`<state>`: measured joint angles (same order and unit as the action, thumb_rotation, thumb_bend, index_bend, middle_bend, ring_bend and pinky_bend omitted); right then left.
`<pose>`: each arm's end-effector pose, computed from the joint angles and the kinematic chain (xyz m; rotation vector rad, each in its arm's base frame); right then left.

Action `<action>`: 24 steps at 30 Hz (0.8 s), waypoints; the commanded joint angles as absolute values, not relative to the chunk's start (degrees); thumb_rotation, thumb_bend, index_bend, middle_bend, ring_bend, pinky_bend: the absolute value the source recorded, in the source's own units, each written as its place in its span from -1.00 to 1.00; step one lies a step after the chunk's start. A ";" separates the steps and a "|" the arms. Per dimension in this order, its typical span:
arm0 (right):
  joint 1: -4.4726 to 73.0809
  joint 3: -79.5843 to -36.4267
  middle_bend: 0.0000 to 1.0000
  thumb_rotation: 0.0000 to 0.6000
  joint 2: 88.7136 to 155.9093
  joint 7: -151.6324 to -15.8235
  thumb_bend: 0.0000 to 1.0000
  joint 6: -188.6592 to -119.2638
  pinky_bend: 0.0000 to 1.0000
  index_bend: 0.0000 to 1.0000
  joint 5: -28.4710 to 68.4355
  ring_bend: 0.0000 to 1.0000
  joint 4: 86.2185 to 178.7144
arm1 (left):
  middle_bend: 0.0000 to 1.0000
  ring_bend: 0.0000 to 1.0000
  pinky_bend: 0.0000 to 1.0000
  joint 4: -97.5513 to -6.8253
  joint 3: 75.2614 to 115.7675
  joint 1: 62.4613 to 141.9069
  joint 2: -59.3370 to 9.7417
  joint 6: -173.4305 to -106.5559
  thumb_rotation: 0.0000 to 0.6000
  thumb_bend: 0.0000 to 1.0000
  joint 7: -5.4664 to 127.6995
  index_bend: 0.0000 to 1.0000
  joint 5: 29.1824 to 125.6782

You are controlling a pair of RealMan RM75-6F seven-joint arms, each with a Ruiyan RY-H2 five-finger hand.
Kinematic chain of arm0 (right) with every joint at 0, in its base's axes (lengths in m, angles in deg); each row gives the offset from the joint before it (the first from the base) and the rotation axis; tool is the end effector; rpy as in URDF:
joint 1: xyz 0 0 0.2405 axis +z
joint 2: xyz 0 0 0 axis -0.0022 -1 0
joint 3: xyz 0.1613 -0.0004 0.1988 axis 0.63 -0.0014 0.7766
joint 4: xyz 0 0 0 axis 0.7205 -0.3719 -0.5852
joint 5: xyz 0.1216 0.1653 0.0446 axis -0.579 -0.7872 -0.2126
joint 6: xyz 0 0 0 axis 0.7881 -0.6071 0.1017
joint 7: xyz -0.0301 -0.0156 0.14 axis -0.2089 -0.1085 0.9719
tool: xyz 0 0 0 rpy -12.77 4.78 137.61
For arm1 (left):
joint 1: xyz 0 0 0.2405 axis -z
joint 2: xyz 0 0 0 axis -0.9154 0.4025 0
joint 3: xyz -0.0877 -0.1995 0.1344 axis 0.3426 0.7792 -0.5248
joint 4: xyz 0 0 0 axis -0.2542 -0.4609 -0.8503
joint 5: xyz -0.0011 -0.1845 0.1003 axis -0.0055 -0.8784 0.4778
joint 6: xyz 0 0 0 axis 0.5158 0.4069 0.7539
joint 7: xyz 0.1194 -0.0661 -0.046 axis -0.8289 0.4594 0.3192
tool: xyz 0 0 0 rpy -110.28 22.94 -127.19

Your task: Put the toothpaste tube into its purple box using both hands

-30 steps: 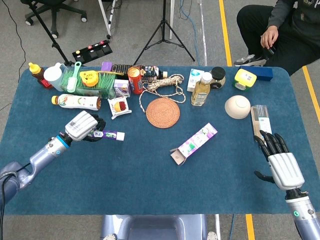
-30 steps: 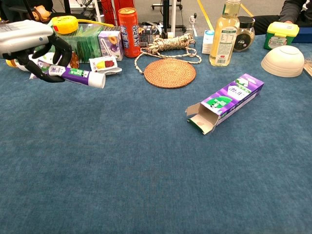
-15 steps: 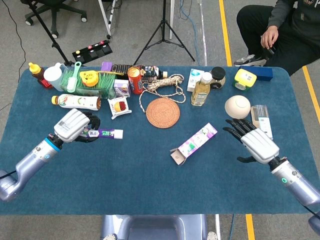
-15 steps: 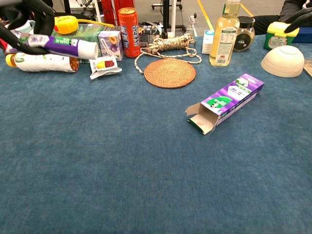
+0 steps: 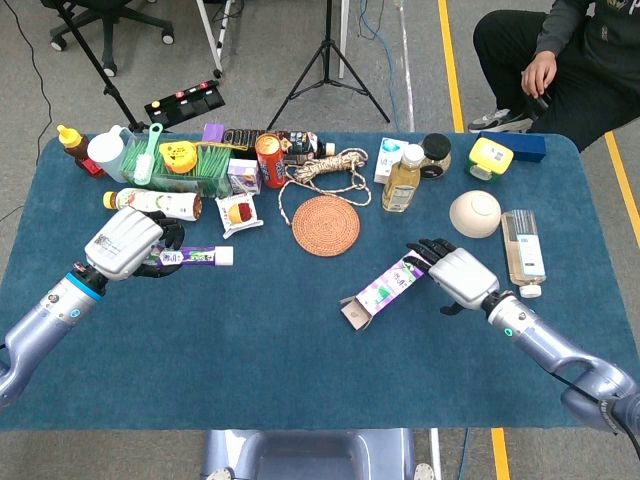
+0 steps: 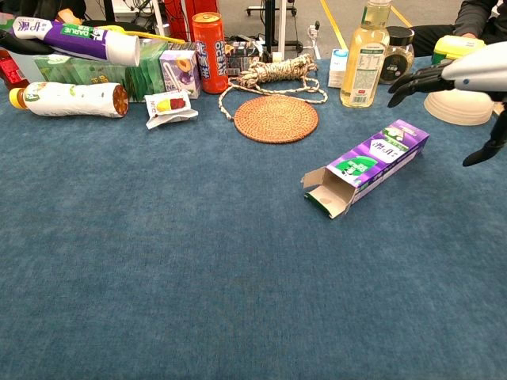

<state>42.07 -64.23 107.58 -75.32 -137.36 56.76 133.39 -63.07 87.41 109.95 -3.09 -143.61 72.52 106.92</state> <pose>-0.2155 -0.3625 0.0831 2.1892 -0.6241 0.7308 -0.1790 0.3562 0.1461 -1.9691 -0.5769 -1.0934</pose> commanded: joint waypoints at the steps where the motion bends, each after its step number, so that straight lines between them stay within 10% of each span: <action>1: 44.31 -63.84 -0.90 1.00 110.37 -78.81 -1.00 -135.02 -0.75 -0.78 55.52 -1.00 131.40 | 0.21 0.06 0.51 -64.71 87.91 109.78 -2.22 -142.45 1.00 -0.16 72.01 0.39 106.57; 24: 53.29 -65.72 -0.90 1.00 115.79 -94.46 -1.00 -126.56 -0.73 -0.77 53.96 -1.00 127.82 | 0.21 0.06 0.51 -63.61 89.37 107.32 -4.43 -141.77 1.00 -0.16 71.35 0.39 106.86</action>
<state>53.06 -65.51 115.54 -94.50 -126.79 54.12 128.10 -63.63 89.35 107.36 -4.44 -141.79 71.37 106.88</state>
